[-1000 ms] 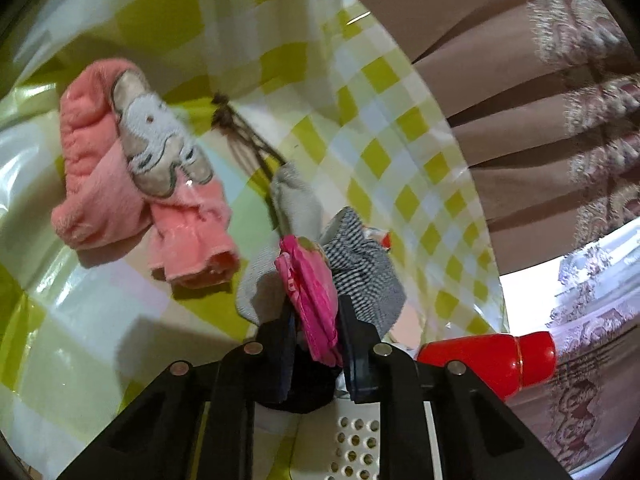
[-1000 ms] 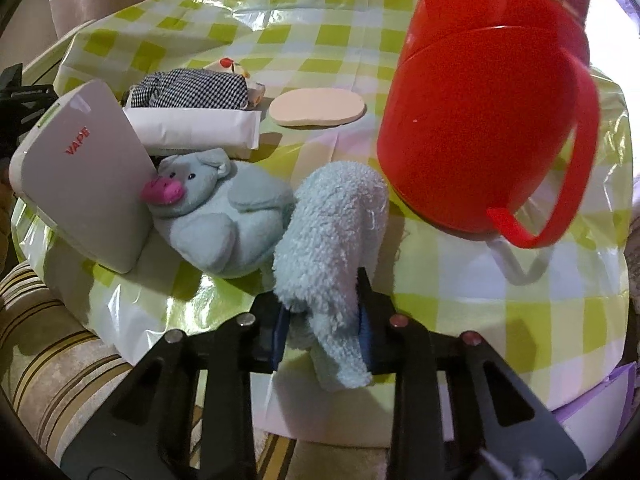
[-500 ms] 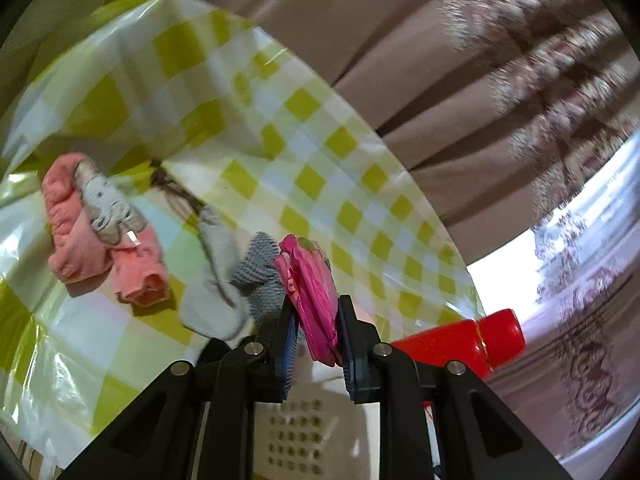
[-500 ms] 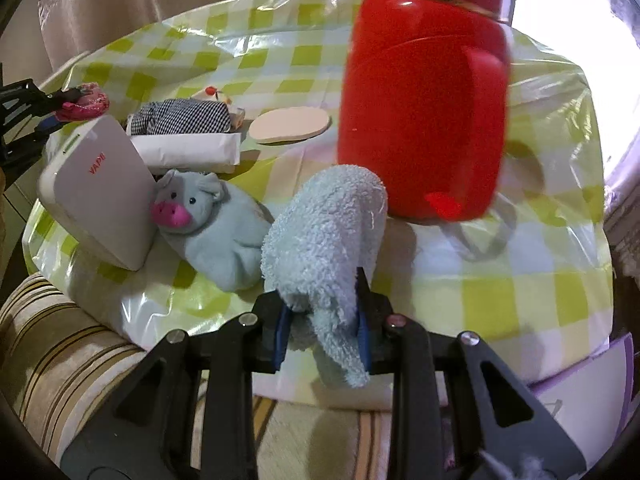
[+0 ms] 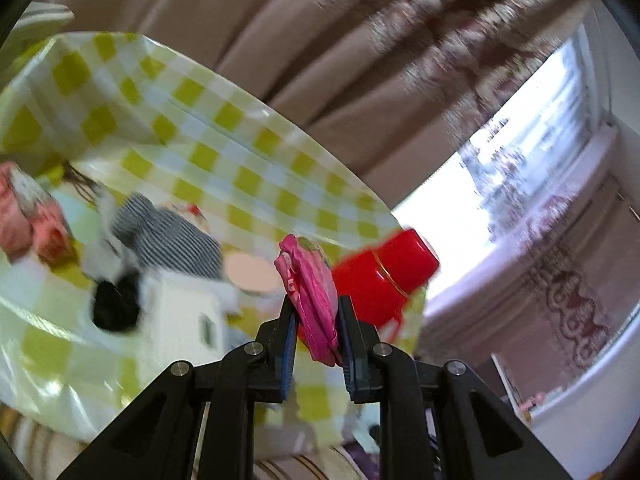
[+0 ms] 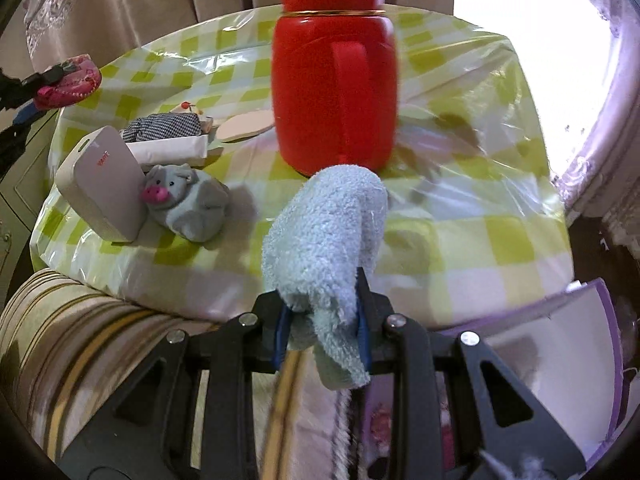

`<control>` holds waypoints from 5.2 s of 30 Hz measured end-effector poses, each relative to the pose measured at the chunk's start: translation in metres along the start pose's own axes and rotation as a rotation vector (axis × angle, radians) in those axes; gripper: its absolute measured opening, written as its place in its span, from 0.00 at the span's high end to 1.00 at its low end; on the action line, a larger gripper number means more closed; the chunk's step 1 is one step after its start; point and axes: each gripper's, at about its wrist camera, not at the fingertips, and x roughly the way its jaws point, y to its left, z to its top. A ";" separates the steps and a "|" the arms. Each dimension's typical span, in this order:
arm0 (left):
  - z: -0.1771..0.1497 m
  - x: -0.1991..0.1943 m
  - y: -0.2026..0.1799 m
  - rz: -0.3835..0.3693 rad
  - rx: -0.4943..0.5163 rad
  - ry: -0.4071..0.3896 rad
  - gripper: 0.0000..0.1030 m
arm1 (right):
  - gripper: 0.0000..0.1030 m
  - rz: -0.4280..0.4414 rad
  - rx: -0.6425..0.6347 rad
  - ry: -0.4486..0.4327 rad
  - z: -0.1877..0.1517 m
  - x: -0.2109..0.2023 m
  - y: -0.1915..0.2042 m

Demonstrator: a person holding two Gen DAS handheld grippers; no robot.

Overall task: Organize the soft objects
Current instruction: 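Carry both items over the purple box and open both grippers, then move both tools back over the remaining items on the table, then grasp the light blue pig plush with the right gripper while the left gripper grasps the pink elephant cloth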

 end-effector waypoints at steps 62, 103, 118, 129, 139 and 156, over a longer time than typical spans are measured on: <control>-0.170 -0.060 -0.027 0.090 0.058 0.253 0.48 | 0.35 -0.058 -0.064 -0.088 -0.092 -0.126 -0.045; 0.000 -0.093 0.182 0.488 -0.286 -0.015 0.40 | 0.27 0.102 -0.462 0.057 0.027 0.064 0.135; 0.072 -0.029 0.239 0.616 -0.378 -0.062 0.30 | 0.24 0.132 -0.487 0.084 0.044 0.104 0.149; 0.090 0.037 0.250 0.720 -0.282 0.005 0.30 | 0.18 0.150 -0.500 0.093 0.053 0.128 0.152; 0.085 0.049 0.244 0.700 -0.116 0.005 0.71 | 0.26 0.173 -0.480 0.093 0.056 0.138 0.153; 0.056 0.009 0.218 0.639 -0.091 -0.087 0.75 | 0.69 0.186 -0.464 0.054 0.051 0.120 0.150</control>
